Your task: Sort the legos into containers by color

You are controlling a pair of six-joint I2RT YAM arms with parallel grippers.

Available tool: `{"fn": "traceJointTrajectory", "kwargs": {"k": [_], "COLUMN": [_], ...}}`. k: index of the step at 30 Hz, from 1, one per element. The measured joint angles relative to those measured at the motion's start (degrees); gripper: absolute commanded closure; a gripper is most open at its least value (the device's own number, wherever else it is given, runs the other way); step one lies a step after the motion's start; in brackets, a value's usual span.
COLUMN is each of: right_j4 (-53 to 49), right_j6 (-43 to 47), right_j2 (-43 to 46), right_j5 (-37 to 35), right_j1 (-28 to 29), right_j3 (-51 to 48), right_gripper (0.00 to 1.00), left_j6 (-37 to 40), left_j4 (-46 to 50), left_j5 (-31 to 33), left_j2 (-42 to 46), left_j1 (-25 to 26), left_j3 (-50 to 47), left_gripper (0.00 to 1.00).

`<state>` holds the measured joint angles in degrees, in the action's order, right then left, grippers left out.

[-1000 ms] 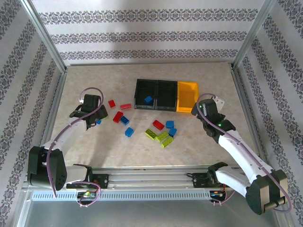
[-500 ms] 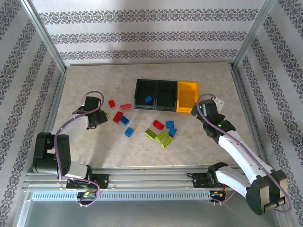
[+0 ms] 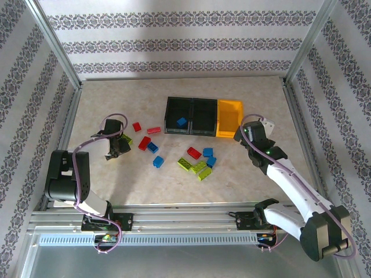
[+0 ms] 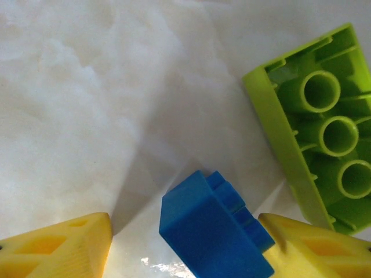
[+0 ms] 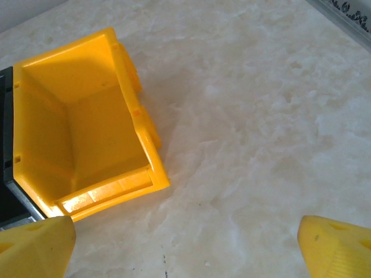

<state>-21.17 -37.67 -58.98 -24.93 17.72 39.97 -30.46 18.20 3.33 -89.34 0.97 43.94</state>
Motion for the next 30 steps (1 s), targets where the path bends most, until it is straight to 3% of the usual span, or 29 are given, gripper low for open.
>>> {"fn": "traceJointTrajectory", "kwargs": {"k": [7,23,30], "right_j4": [-0.6,-1.4,-1.8], "right_j6": [2.6,10.6,11.8], "right_j2": [-3.2,-5.4,-5.4], "right_j5": [1.4,6.8,8.2], "right_j1": [-0.2,-3.8,-4.1], "right_j3": [0.8,3.2,3.5], "right_gripper": [0.02,0.02,0.02], "left_j6": [-0.5,-1.8,-1.8], "left_j4": [0.1,1.6,1.7], "left_j5": [-0.3,1.0,1.5], "left_j2": [-0.4,-1.0,-1.0], "left_j1": [-0.6,-1.5,-1.5], "left_j3": [0.3,1.2,1.2], "left_gripper": [0.36,0.63,0.65]}}
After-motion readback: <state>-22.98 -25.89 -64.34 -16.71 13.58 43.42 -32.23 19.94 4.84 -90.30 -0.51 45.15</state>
